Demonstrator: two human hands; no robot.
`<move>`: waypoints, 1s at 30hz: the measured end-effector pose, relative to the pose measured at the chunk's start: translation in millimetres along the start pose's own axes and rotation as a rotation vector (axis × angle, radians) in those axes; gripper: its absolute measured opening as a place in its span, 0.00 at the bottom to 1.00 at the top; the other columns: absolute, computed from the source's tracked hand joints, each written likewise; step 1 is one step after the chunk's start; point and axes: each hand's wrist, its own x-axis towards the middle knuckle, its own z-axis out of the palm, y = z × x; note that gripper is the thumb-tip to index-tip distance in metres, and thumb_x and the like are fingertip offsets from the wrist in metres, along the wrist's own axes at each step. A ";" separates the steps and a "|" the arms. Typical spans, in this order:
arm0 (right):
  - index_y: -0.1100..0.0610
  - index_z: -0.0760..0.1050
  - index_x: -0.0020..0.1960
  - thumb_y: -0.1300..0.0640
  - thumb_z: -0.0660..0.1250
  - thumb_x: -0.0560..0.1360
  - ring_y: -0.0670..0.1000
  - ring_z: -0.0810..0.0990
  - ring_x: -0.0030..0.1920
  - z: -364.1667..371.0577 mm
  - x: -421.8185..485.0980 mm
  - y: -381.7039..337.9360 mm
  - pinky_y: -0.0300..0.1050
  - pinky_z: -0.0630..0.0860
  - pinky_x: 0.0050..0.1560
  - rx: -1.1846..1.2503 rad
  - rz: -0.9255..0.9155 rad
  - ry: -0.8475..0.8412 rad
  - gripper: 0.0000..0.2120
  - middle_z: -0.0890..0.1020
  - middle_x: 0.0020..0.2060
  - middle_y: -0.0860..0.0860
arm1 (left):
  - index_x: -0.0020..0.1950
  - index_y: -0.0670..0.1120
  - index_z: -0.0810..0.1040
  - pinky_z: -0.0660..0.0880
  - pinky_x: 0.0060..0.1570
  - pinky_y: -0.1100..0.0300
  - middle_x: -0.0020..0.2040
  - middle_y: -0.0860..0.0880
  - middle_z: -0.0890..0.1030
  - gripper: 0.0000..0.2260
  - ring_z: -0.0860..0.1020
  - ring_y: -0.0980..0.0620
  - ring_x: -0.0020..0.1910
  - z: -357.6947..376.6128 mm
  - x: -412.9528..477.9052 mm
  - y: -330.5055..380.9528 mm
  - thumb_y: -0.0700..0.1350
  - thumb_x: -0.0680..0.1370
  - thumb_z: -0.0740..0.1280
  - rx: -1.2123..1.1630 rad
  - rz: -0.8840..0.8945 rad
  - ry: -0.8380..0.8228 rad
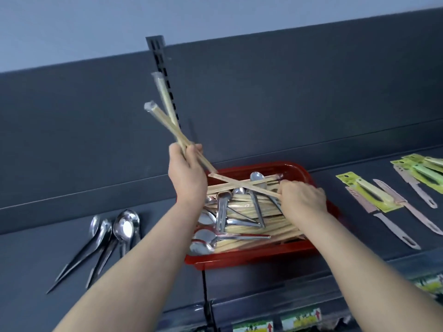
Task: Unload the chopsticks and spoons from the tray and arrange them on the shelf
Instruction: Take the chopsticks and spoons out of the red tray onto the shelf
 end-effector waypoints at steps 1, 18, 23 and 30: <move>0.50 0.75 0.59 0.63 0.55 0.78 0.55 0.78 0.58 0.1 0.2 0.4 0.46 0.68 0.50 0.002 0.006 -0.021 0.16 0.80 0.57 0.50 | 0.45 0.51 0.69 0.78 0.49 0.50 0.44 0.54 0.82 0.07 0.80 0.55 0.42 -5.1 3.0 2.6 0.44 0.82 0.56 -0.035 0.022 0.079; 0.50 0.72 0.49 0.54 0.65 0.76 0.56 0.78 0.52 -5.5 -64.2 -211.5 0.44 0.73 0.46 0.593 -0.548 -0.210 0.03 0.81 0.51 0.51 | 0.48 0.40 0.68 0.75 0.34 0.56 0.39 0.45 0.72 0.09 0.73 0.50 0.34 -186.2 9.0 -13.1 0.29 0.77 0.53 -0.105 -0.571 0.109; 0.52 0.72 0.54 0.55 0.64 0.77 0.54 0.77 0.54 7.2 -116.9 -305.5 0.43 0.69 0.45 0.626 -0.598 -0.272 0.06 0.80 0.52 0.51 | 0.51 0.40 0.73 0.81 0.45 0.48 0.46 0.44 0.79 0.07 0.78 0.50 0.39 -295.8 5.3 -39.0 0.30 0.78 0.59 -0.029 -0.625 0.074; 0.54 0.69 0.61 0.57 0.63 0.78 0.55 0.75 0.56 35.0 -211.1 -456.4 0.43 0.69 0.48 0.621 -0.646 -0.389 0.12 0.79 0.55 0.52 | 0.48 0.44 0.74 0.75 0.39 0.58 0.57 0.37 0.81 0.04 0.75 0.50 0.43 -485.9 12.4 -75.7 0.36 0.78 0.66 0.171 -0.691 0.123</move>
